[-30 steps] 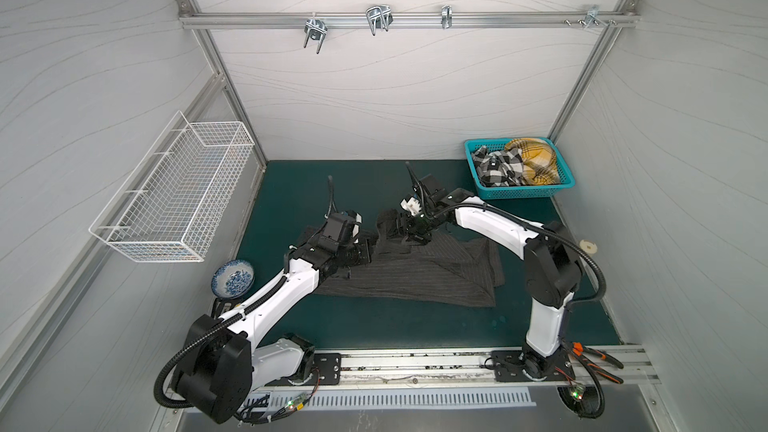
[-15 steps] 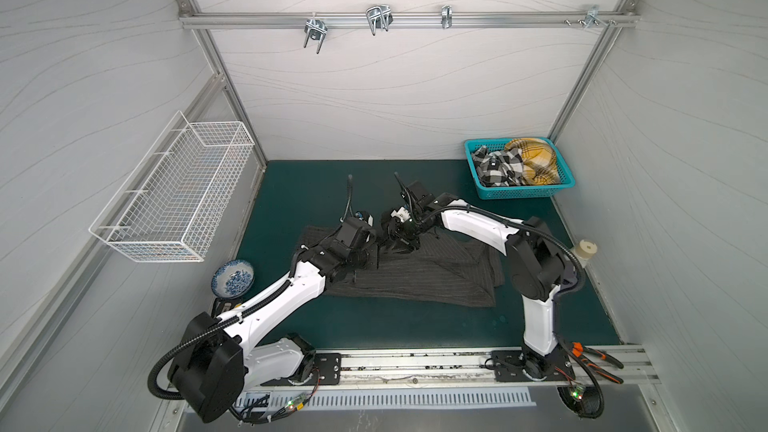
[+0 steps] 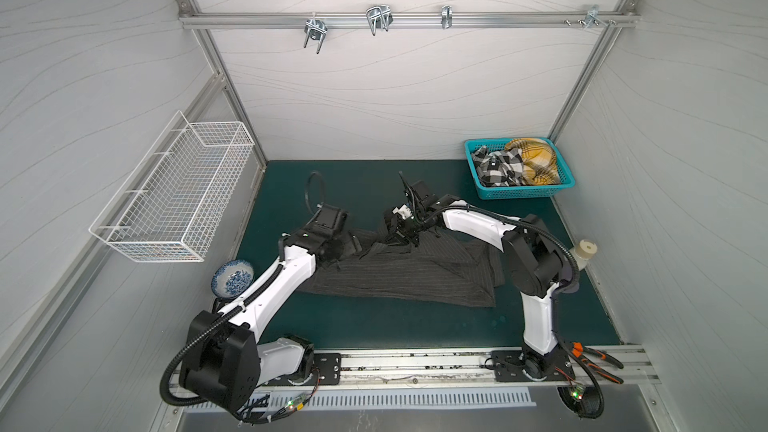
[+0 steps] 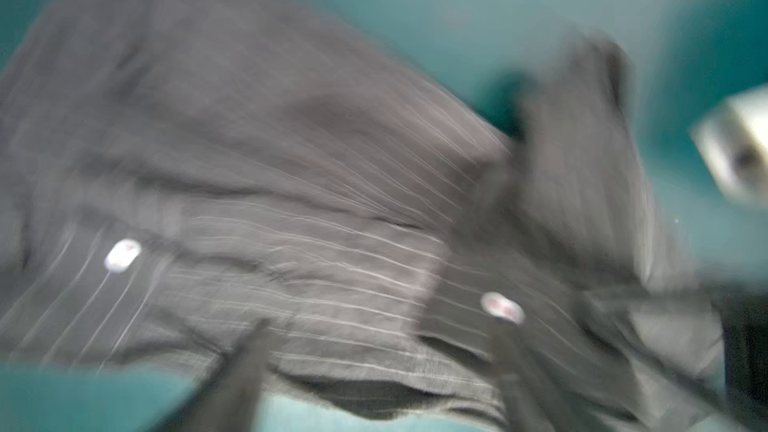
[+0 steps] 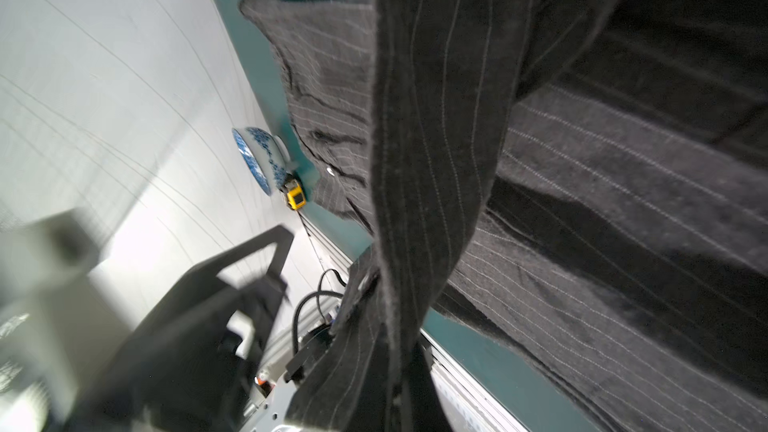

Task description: Fold and stack the long sleeve shirts

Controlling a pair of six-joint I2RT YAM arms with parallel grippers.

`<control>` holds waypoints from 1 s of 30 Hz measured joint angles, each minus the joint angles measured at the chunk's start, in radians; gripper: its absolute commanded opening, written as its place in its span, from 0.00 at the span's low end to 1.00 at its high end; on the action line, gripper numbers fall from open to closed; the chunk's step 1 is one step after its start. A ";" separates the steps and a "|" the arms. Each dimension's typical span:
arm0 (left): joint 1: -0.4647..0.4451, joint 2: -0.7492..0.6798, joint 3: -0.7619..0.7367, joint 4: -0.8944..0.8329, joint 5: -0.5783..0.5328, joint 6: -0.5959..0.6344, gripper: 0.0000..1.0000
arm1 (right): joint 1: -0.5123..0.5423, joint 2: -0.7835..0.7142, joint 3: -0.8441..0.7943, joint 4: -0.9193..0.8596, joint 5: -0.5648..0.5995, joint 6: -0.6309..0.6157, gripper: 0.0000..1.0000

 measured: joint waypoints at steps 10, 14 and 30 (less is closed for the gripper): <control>0.092 -0.083 -0.237 0.196 0.400 -0.441 0.90 | -0.002 -0.023 -0.140 0.237 -0.018 0.127 0.00; 0.091 -0.064 -0.265 0.301 0.453 -0.539 0.84 | 0.002 -0.036 -0.140 0.272 -0.018 0.142 0.00; 0.085 0.163 -0.214 0.534 0.501 -0.603 0.03 | 0.026 -0.040 -0.140 0.286 -0.014 0.138 0.00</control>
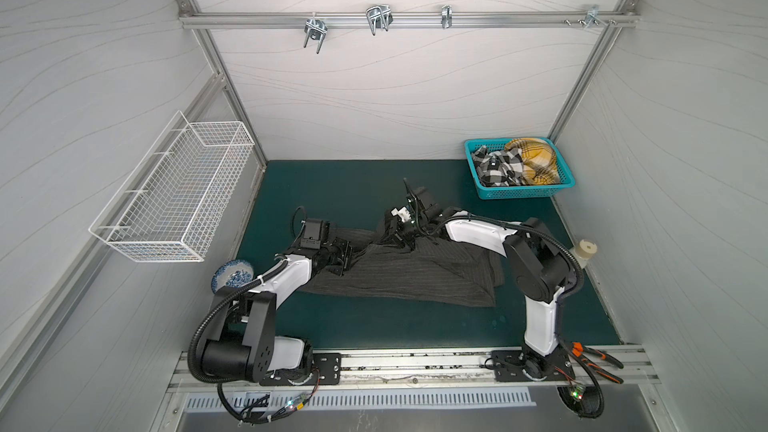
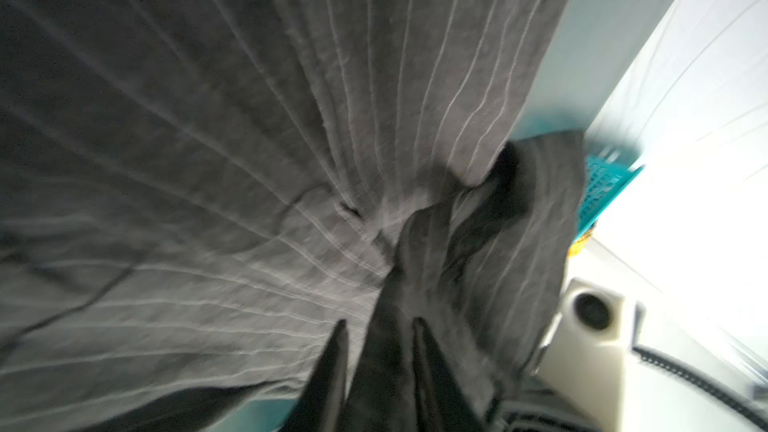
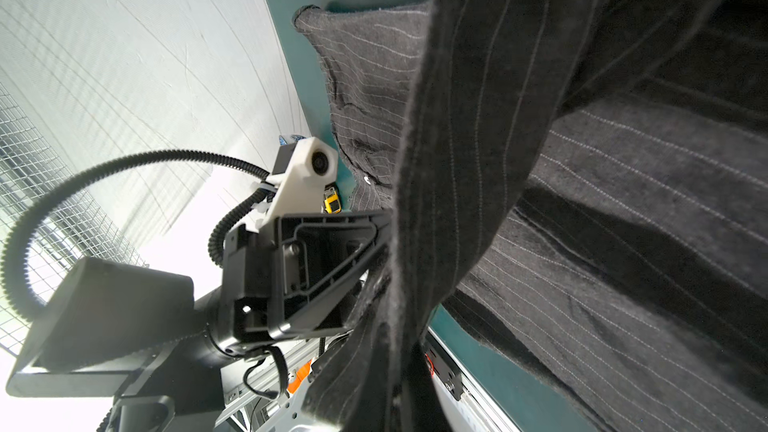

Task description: Fold and stack the long sleeve shirts

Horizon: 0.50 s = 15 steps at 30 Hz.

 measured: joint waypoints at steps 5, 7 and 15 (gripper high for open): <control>0.000 0.065 0.119 -0.003 0.006 0.048 0.00 | 0.000 0.000 0.002 -0.014 0.003 -0.012 0.20; 0.000 0.096 0.204 -0.053 -0.001 0.122 0.00 | -0.010 -0.002 0.010 -0.051 0.009 -0.029 0.49; -0.072 0.240 0.901 -0.377 -0.262 0.784 0.00 | -0.176 -0.195 0.025 -0.339 0.108 -0.204 0.59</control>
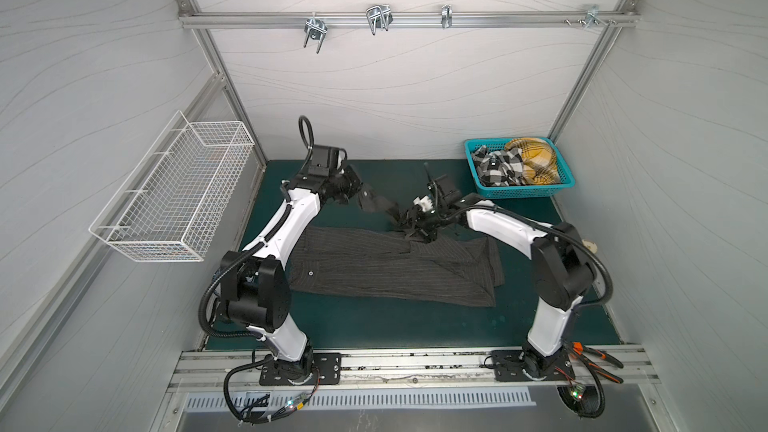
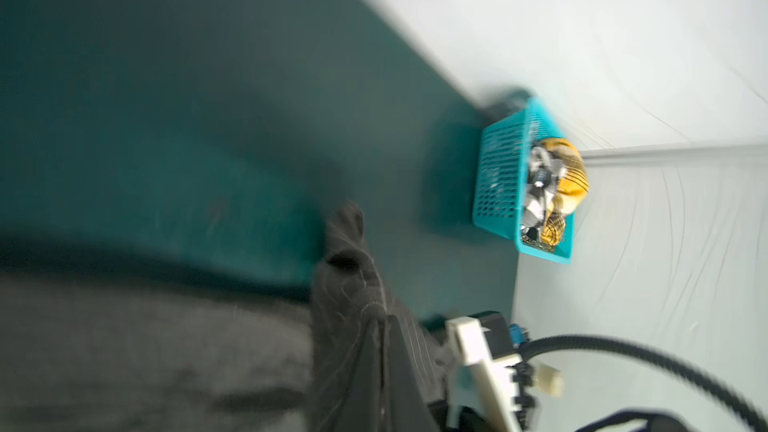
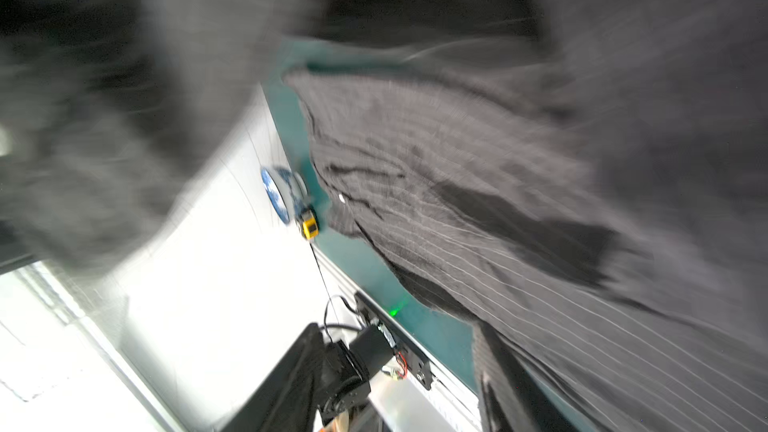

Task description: Fold and stack the long sleeve shirts

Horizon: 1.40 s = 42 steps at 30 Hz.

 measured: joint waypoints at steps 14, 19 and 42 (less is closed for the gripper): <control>-0.031 -0.152 -0.182 0.301 0.150 0.365 0.00 | -0.200 -0.329 -0.084 -0.232 0.101 -0.206 0.65; -0.031 -0.185 -0.283 0.311 0.290 0.409 0.00 | -0.216 -0.309 -0.029 -0.267 0.077 -0.281 0.73; -0.073 -0.252 -0.177 0.065 0.783 1.018 0.00 | 0.012 -0.212 0.188 -0.161 -0.028 -0.689 0.78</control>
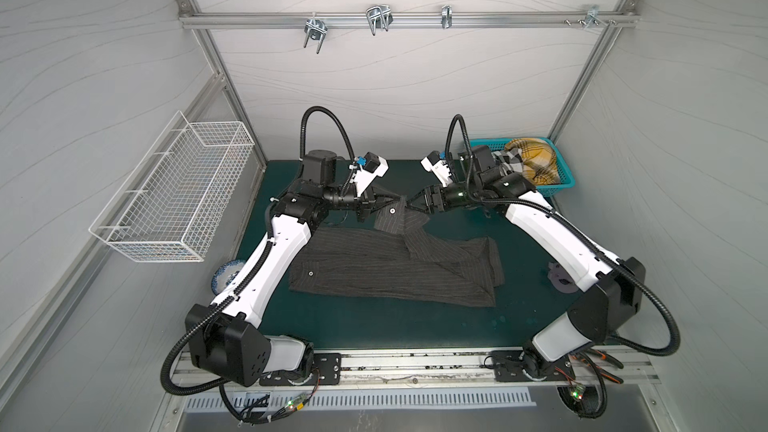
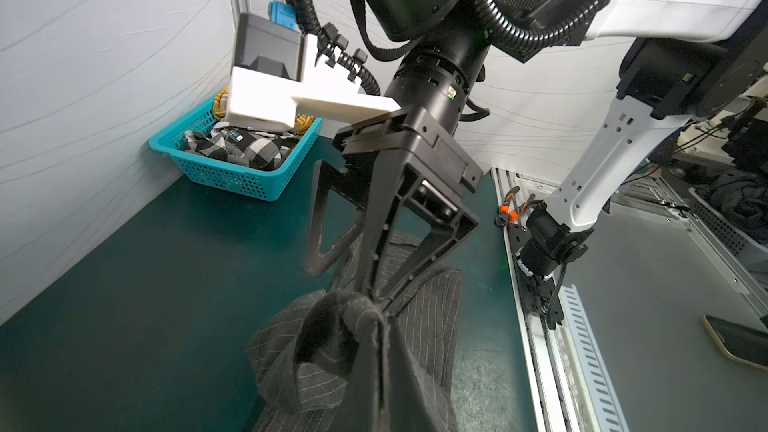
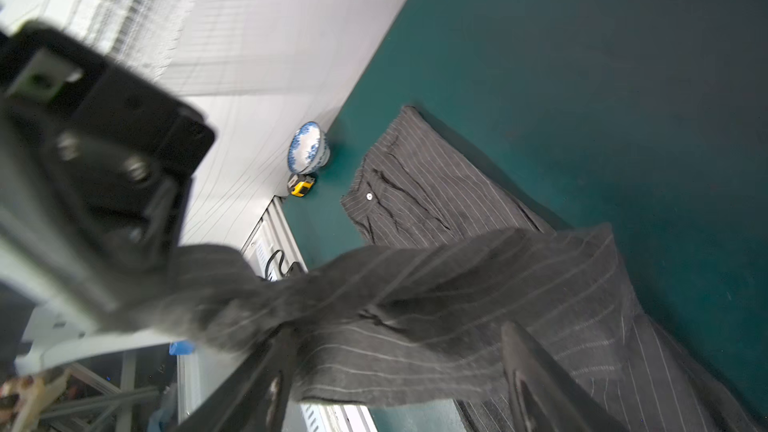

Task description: Fold and stack the long sleeve shirts

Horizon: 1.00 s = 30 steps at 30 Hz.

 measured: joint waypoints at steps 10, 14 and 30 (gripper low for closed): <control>0.011 0.026 -0.020 0.124 -0.117 -0.174 0.00 | 0.031 -0.036 -0.004 -0.008 0.198 -0.027 0.77; 0.025 -0.012 -0.133 0.176 -0.248 -0.300 0.00 | -0.053 -0.085 -0.149 -0.011 0.315 0.082 0.76; 0.097 -0.262 -0.420 0.168 -0.641 -0.829 0.00 | -0.258 0.052 -0.478 -0.027 0.339 0.386 0.64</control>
